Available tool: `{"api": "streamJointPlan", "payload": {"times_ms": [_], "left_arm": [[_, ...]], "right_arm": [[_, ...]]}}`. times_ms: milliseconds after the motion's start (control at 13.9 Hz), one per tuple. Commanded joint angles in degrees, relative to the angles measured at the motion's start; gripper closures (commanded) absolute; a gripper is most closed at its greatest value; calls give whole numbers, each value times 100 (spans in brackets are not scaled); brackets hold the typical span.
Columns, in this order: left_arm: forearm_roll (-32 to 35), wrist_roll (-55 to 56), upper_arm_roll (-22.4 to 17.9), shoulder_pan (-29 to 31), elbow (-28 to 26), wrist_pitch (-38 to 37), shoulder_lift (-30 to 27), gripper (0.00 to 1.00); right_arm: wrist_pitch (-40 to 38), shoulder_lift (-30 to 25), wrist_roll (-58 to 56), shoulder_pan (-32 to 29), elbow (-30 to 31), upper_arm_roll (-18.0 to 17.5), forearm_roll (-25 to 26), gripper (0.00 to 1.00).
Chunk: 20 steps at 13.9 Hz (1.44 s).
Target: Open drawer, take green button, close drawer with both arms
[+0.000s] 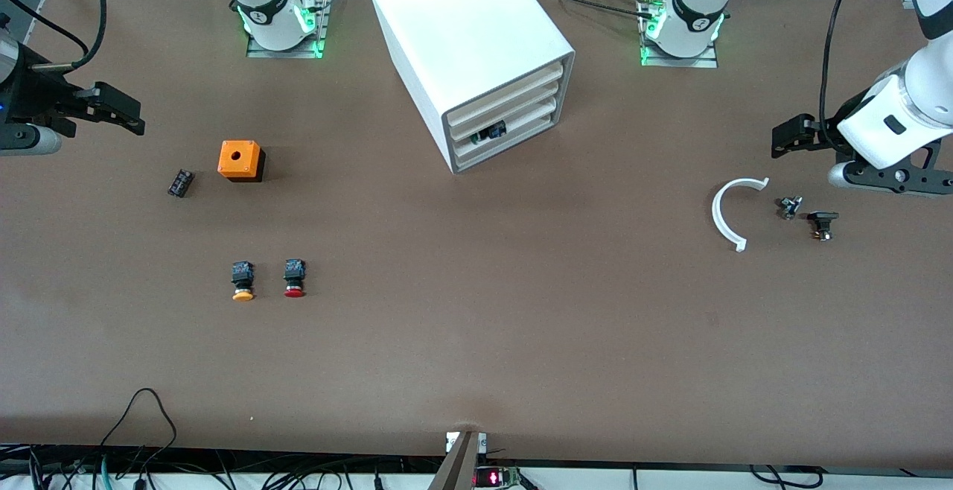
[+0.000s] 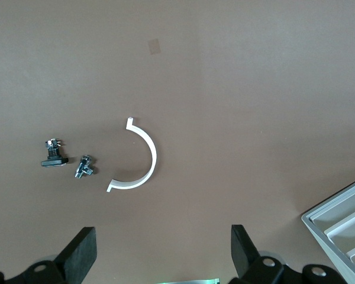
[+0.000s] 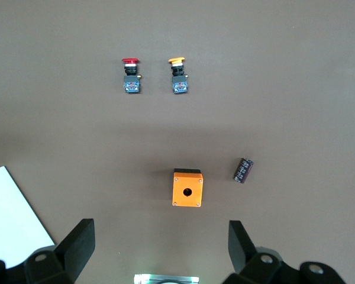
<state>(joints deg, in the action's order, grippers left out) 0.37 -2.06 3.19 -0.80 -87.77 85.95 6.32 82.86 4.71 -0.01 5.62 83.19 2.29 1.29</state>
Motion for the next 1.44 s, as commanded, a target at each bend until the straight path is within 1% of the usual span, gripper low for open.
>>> {"api": "streamJointPlan", "payload": {"times_ms": [0,287,646,790,933,1005,1149,1364], "left_arm": [[-28,-13,-19,19,155,-175,54,0],[-19,-14,-2,1,164,-149,62,0],[-54,13,15,1,164,-131,80,0],[-37,-13,7,-7,164,-131,89,0],[-124,-13,15,1,164,-131,194,0],[-334,-5,33,-16,129,-192,264,0],[-1385,-5,15,-25,33,-454,448,0],[-2494,-179,24,-43,-64,-789,948,0]], "right_arm": [[125,-111,141,44,145,-1,-32,0],[82,-6,72,27,75,8,-137,0],[-6,56,45,35,119,8,-111,0],[37,65,63,35,233,8,-111,0],[282,144,80,35,382,-1,-137,0],[440,205,124,44,469,-1,-146,0],[748,337,159,123,628,-1,-146,0],[1100,583,177,167,699,-1,-146,0]]}}
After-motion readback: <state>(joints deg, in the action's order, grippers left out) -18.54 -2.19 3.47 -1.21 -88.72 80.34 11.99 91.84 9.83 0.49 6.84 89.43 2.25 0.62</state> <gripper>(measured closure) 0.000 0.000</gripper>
